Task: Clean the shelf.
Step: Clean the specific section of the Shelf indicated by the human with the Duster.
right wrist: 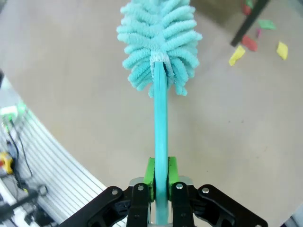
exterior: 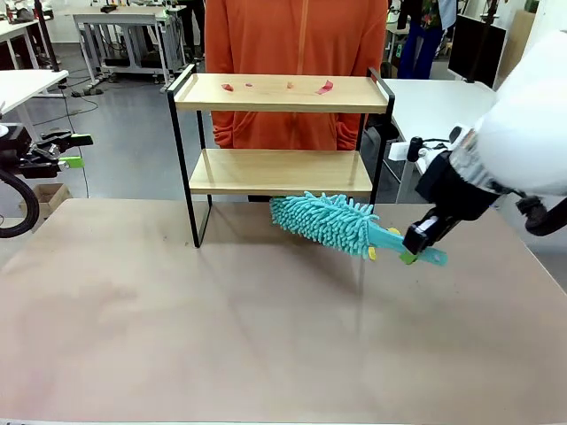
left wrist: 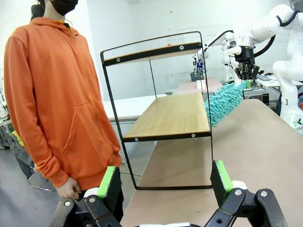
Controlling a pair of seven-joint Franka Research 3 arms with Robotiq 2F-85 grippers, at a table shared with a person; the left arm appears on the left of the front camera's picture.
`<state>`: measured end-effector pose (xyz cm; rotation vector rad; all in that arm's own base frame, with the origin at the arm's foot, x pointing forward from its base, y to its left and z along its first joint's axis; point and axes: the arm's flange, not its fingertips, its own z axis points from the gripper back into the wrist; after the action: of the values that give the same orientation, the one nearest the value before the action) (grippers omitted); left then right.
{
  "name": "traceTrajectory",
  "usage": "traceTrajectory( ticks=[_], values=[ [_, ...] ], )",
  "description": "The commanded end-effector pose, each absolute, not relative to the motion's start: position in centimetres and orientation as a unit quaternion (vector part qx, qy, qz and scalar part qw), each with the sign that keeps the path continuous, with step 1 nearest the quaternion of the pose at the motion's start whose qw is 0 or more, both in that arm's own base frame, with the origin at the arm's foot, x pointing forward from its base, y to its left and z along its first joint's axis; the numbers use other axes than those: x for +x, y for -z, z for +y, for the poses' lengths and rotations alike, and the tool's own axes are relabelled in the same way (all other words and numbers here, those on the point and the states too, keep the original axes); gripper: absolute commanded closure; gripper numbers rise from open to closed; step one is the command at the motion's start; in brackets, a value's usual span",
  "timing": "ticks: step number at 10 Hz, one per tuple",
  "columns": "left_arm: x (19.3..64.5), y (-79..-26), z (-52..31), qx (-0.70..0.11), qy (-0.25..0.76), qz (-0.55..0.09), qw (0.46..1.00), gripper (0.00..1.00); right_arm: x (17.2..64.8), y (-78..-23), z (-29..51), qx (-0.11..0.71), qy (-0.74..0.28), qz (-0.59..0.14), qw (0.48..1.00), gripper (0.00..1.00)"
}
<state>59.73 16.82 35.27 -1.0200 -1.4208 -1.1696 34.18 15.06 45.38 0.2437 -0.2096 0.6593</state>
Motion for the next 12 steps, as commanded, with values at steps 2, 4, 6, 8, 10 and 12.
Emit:
traceTrajectory(
  ticks=[2, 4, 6, 8, 10, 12],
  values=[
    [59.4, -35.6, 16.9, -0.418, 0.487, -0.586, 0.494, 0.0, 27.4, -41.9, 9.1, 0.166, -0.427, -0.09, 0.884, 0.87],
    [59.4, -35.6, 16.9, -0.418, 0.487, -0.586, 0.494, 0.0, 24.4, -42.2, 7.0, 0.172, -0.48, -0.06, 0.858, 0.87],
    [59.4, -35.6, 16.9, -0.418, 0.487, -0.586, 0.494, 0.0, 21.8, -42.2, 5.0, 0.16, -0.516, -0.045, 0.84, 0.87],
    [59.4, -35.6, 16.9, -0.418, 0.487, -0.586, 0.494, 0.0, 19.8, -42.0, 3.8, 0.152, -0.546, -0.014, 0.824, 0.87],
    [59.4, -35.6, 16.9, -0.418, 0.487, -0.586, 0.494, 0.0, 20.0, -40.9, 3.8, 0.155, -0.553, 0.026, 0.818, 0.87],
    [59.4, -35.6, 16.9, -0.418, 0.487, -0.586, 0.494, 0.0, 25.5, -49.3, 4.3, 0.154, -0.54, 0.023, 0.827, 0.87]
  ],
)
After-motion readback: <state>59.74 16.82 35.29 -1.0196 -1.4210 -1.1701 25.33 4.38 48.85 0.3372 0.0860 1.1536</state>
